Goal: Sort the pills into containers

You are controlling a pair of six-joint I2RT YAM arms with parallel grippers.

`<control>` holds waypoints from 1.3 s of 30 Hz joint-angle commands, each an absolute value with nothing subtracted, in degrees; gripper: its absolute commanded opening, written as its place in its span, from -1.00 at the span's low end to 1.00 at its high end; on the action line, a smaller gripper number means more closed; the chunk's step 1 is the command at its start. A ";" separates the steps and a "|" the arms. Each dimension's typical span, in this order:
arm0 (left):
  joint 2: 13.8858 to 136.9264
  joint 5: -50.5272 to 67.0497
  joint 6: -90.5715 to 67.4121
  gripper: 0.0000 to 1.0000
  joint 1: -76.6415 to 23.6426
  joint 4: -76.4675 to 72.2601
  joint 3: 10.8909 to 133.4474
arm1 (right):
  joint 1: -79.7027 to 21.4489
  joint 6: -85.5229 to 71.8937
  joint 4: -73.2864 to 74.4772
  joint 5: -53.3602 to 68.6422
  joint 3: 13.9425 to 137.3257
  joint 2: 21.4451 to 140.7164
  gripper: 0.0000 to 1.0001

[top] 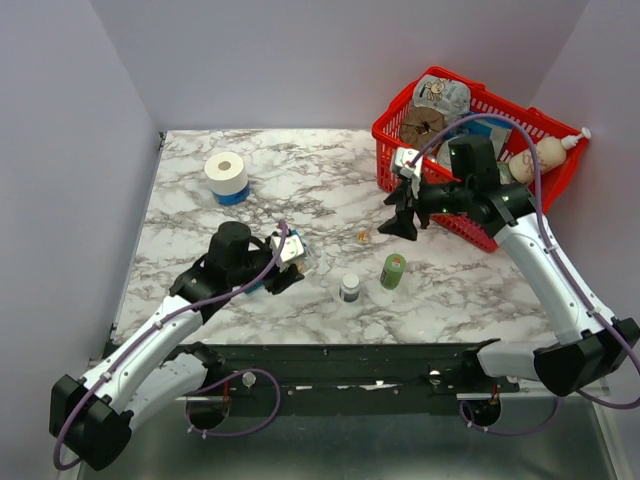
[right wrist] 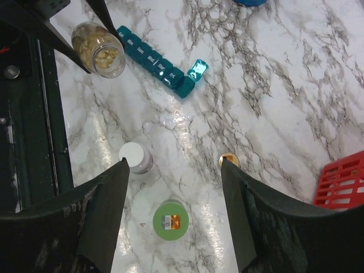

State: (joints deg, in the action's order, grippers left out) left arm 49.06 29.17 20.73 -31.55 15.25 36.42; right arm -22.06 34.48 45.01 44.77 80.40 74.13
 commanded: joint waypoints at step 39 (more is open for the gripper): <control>60.33 6.58 15.45 -1.00 -38.77 48.63 62.33 | -12.92 28.57 33.14 60.03 66.71 66.80 0.57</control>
State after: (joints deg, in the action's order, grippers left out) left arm 63.37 6.48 16.29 -37.87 50.70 62.52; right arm -13.26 28.88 35.07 57.43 67.20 66.94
